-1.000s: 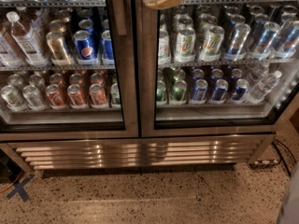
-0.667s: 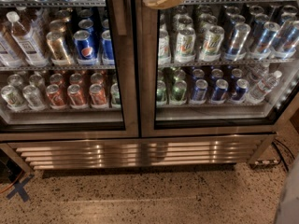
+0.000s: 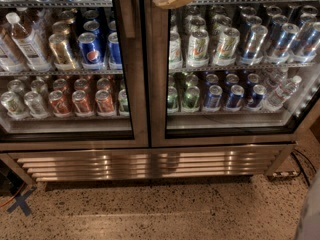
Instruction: Open right fridge door
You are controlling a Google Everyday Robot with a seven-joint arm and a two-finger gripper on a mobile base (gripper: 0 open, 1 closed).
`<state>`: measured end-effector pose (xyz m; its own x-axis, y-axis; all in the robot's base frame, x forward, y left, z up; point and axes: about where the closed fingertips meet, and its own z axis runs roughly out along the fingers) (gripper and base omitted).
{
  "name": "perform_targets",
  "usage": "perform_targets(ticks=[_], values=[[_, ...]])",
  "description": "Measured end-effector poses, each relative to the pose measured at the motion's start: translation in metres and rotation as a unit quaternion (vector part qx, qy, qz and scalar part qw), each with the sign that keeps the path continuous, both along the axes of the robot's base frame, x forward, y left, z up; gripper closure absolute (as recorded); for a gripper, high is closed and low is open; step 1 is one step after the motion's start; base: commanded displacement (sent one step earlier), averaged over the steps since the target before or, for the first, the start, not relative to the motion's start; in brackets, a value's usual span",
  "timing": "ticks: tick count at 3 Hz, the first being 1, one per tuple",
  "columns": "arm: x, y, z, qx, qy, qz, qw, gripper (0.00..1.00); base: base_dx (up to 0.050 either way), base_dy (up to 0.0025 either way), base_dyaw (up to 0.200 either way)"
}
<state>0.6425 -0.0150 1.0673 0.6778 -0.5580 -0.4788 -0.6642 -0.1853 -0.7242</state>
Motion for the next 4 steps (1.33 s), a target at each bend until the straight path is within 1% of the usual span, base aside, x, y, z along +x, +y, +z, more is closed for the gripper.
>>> perform_targets(ticks=[1,2,3,4], values=[[0.0038,-0.0008,0.0001,0.000,0.000,0.000,1.0000,1.00,0.000,0.00000,0.000],[0.0046,0.0044,0.0042,-0.007,-0.019,0.004,0.9998,1.00,0.000,0.00000,0.000],[0.0048,0.0052,0.0072,-0.007,-0.032,0.007,0.9994,1.00,0.000,0.00000,0.000],[0.0063,0.0049,0.0069,-0.007,-0.032,0.007,0.9994,1.00,0.000,0.00000,0.000]])
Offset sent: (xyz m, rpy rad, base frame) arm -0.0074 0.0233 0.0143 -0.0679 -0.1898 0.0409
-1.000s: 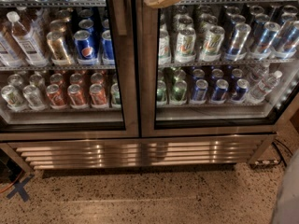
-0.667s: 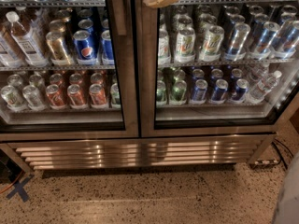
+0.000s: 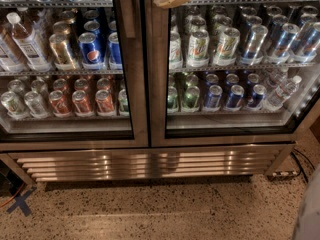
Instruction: Open right fridge door
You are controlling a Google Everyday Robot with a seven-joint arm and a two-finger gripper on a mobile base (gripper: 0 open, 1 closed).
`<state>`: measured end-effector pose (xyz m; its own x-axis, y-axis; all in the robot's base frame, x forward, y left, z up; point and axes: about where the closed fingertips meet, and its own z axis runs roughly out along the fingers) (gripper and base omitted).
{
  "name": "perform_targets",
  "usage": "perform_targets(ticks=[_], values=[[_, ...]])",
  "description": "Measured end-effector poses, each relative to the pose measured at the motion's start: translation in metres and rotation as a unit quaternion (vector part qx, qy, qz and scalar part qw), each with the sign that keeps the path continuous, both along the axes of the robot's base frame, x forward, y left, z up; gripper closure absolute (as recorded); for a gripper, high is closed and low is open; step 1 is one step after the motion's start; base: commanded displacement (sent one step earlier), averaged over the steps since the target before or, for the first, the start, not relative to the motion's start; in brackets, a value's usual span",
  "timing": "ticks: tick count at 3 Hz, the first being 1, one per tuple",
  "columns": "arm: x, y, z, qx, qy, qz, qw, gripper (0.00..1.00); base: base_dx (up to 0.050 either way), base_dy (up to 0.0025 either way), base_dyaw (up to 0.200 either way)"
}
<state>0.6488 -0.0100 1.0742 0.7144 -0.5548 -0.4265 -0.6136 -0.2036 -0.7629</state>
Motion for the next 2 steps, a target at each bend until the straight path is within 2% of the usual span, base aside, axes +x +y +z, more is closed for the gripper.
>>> perform_targets(ticks=[2], values=[[0.0007,-0.0013,0.0037,0.003,-0.024,-0.001,0.9997,1.00,0.000,0.00000,0.000]])
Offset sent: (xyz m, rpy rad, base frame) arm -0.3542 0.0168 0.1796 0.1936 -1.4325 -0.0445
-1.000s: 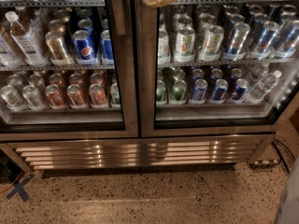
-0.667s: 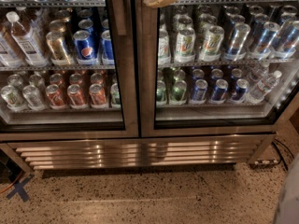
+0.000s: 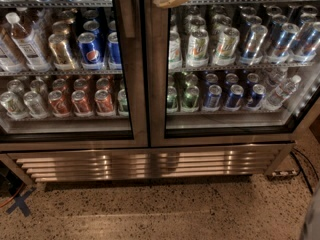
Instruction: Open right fridge door
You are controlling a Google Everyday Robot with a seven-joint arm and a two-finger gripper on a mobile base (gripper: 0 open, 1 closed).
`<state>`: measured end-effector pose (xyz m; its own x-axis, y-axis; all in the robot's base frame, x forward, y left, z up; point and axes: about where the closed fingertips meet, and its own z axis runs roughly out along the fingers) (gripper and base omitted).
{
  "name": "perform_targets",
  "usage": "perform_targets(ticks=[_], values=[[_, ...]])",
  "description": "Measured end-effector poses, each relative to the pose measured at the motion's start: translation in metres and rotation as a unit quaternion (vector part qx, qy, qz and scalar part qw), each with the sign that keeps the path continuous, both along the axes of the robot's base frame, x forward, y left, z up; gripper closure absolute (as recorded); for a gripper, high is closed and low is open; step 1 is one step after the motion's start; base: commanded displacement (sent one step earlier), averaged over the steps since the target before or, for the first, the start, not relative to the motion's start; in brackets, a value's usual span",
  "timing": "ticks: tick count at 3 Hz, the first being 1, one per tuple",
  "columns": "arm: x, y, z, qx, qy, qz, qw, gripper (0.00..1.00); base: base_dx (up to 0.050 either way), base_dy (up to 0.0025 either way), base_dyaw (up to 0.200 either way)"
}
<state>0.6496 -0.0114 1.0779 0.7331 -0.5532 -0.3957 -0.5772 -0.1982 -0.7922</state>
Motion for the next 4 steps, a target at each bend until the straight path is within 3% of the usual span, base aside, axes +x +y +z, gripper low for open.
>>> perform_targets(ticks=[4], values=[[0.0014,0.0000,0.0010,-0.001,-0.014,0.001,0.9999,1.00,0.000,0.00000,0.000]])
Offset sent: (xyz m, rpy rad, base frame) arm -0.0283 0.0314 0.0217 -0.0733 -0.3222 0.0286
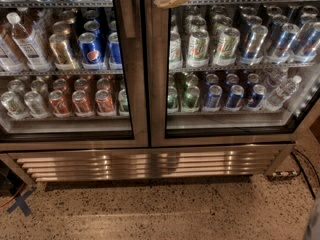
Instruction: Open right fridge door
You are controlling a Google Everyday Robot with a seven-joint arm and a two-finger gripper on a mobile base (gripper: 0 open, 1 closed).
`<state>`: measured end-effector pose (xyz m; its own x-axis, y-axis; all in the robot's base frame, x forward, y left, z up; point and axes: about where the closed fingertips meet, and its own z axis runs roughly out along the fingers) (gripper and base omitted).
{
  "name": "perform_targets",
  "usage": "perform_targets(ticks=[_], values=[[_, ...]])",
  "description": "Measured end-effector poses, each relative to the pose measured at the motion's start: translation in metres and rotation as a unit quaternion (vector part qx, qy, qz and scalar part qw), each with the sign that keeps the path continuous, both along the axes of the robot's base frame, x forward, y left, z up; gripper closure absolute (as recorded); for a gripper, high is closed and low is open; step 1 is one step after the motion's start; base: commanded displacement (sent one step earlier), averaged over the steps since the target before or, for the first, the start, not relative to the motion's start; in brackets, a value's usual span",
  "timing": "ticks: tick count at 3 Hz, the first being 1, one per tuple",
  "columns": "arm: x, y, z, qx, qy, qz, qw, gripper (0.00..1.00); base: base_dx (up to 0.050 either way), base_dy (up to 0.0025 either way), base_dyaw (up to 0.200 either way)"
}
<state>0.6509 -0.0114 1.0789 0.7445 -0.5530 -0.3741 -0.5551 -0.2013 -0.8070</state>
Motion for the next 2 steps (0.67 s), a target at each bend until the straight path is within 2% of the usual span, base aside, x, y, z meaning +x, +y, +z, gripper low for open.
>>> perform_targets(ticks=[1,2], values=[[0.0013,0.0002,-0.0024,-0.004,-0.002,0.002,1.0000,1.00,0.000,0.00000,0.000],[-0.0012,0.0012,0.0025,-0.003,-0.018,0.006,0.9998,1.00,0.000,0.00000,0.000]])
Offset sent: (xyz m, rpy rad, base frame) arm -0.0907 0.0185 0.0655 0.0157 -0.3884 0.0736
